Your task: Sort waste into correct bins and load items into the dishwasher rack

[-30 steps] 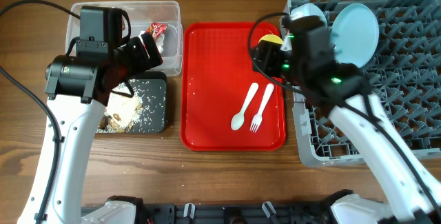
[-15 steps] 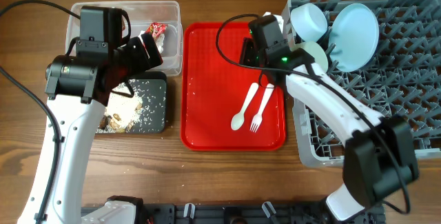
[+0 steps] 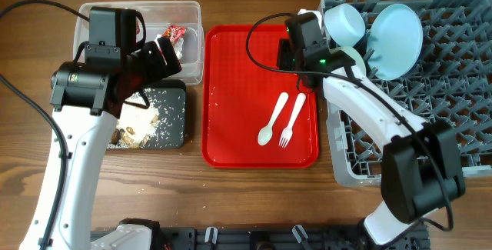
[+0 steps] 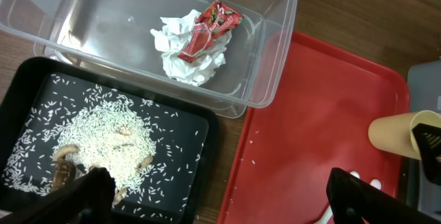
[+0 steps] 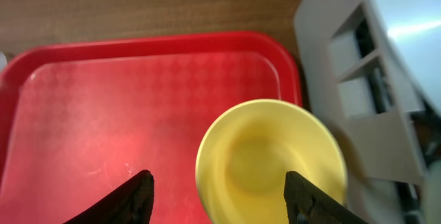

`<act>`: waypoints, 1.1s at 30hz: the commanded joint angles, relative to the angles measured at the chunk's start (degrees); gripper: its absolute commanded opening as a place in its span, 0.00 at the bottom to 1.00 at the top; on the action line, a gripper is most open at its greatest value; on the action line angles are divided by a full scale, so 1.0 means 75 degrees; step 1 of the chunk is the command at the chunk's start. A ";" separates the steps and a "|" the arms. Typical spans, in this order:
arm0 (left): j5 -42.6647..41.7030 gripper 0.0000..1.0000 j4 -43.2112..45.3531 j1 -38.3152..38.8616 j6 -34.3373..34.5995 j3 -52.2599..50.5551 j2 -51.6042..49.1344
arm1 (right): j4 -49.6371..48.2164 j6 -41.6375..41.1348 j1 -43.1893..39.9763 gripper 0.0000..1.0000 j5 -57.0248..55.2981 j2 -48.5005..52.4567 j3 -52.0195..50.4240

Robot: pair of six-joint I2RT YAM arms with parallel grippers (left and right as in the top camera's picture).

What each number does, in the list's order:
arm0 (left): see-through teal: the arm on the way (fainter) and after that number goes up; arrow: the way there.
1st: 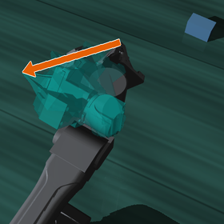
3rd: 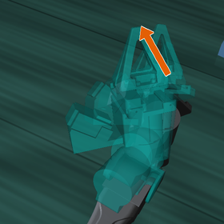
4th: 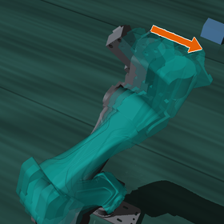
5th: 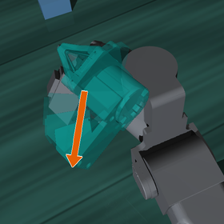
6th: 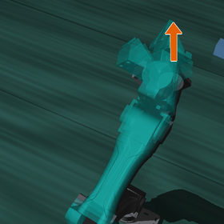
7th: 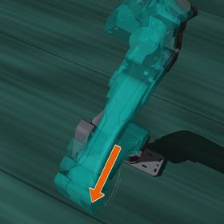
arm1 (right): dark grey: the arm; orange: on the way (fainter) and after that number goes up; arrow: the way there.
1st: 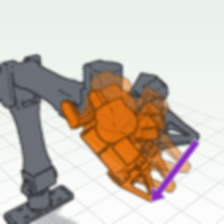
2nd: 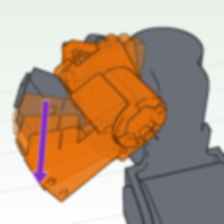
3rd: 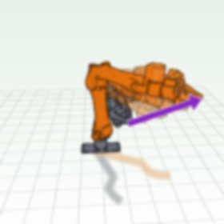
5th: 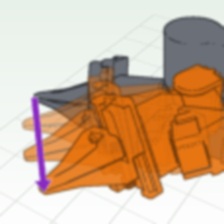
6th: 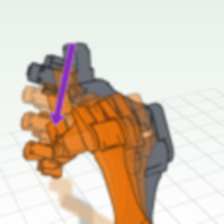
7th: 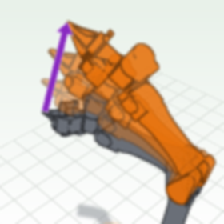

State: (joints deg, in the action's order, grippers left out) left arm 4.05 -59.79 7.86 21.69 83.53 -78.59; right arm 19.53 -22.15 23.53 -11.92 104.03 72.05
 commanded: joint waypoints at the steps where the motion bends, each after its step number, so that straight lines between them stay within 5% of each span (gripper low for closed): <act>1: 0.0073 1.00 0.0017 -0.0035 -0.0090 0.0099 0.0012 | -0.0047 0.0154 0.0012 0.63 0.0227 0.0350 0.0050; 13: 0.0073 1.00 0.0017 -0.0035 -0.0090 0.0099 0.0012 | 0.0006 0.0152 -0.0006 0.67 0.0965 0.0210 0.0082; 22: 0.0073 1.00 0.0017 -0.0035 -0.0090 0.0099 0.0012 | 0.0970 0.0125 -0.0067 0.73 0.1262 -0.1107 0.1023; 30: -0.1043 1.00 0.0332 -0.0035 0.0452 0.0099 0.0009 | 0.1856 0.0096 -0.1154 0.74 0.1265 -0.2722 0.1102; 33: -0.2200 0.99 0.0956 0.0073 -0.0248 0.0093 -0.0154 | 0.2162 0.0099 -0.1851 0.75 0.1276 -0.3293 0.1102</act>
State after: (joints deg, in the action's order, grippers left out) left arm -2.07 -56.60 7.86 23.53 83.53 -78.61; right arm 34.13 -21.54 14.83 -2.55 83.88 79.29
